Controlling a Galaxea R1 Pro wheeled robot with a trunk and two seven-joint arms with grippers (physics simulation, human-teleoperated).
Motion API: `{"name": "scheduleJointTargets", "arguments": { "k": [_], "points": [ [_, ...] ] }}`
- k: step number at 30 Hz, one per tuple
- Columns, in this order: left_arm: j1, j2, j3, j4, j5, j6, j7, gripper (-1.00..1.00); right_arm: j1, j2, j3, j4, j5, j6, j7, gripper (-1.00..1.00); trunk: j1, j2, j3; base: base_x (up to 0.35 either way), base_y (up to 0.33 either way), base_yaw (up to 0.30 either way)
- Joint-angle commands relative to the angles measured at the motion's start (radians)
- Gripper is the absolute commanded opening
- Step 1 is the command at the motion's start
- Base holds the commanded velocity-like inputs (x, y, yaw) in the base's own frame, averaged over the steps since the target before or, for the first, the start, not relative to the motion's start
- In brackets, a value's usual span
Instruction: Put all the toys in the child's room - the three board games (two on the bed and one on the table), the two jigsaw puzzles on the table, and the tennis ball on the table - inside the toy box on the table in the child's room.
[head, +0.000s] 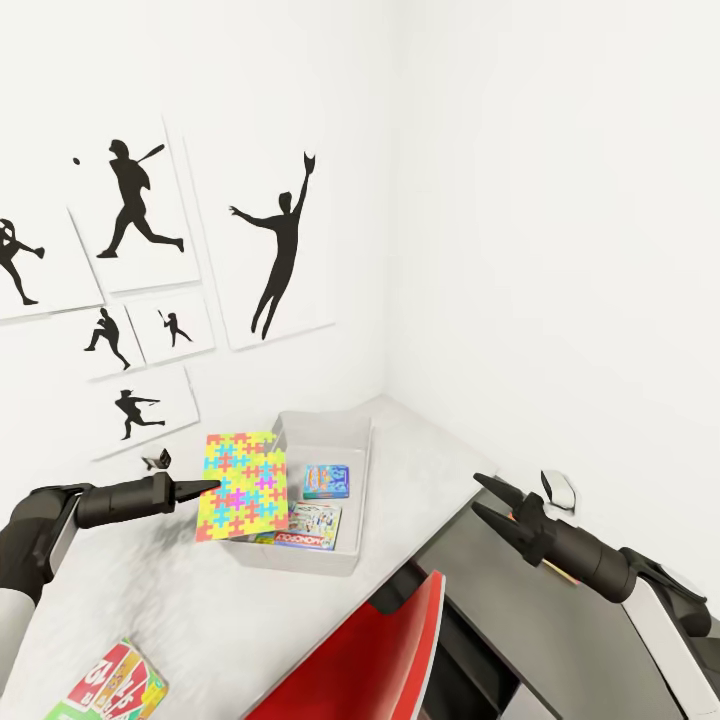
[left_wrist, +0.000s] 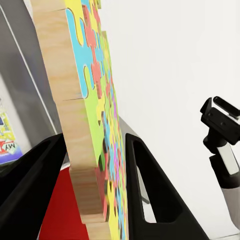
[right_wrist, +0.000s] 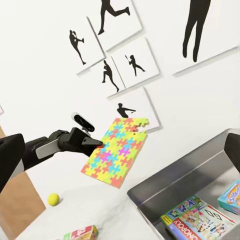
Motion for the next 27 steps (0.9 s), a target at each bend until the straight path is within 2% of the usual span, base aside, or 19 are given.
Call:
{"name": "scheduleJointTargets", "arguments": {
  "k": [1,11,18,22,24,27],
  "points": [
    [-0.001,0.001,0.0,0.0,0.0,0.011,-0.004,-1.0,-0.001,-0.001,0.0,0.0,-0.007,0.01,0.001,1.0,0.001,-0.002,-0.002,0.0,0.0,0.0],
    [-0.001,0.005,0.005,0.001,0.0,0.01,-0.004,-1.0,-0.001,-0.006,0.0,0.001,-0.008,0.013,0.0,1.0,0.001,-0.002,-0.002,0.0,0.0,0.0],
    [-0.01,-0.006,0.005,0.001,-0.008,0.045,-0.004,-1.0,-0.001,-0.007,0.0,0.0,-0.007,0.014,-0.001,1.0,0.001,-0.002,-0.002,0.0,0.0,0.0],
    [-0.101,-0.043,-0.013,0.001,-0.04,0.117,-0.004,-1.0,-0.001,-0.007,-0.011,0.001,-0.007,0.015,-0.002,1.0,0.001,-0.002,-0.002,0.0,0.0,0.0],
    [-0.162,-0.064,-0.034,0.006,-0.079,0.137,0.041,-1.0,-0.001,-0.008,-0.028,0.001,-0.007,0.016,-0.003,1.0,0.001,-0.002,-0.002,0.0,0.0,0.0],
    [-0.228,-0.137,-0.053,0.023,-0.118,0.147,0.138,-1.0,-0.001,-0.008,-0.044,0.002,-0.007,0.018,-0.004,1.0,0.001,-0.002,-0.002,0.0,0.0,0.0]
  ]
}}
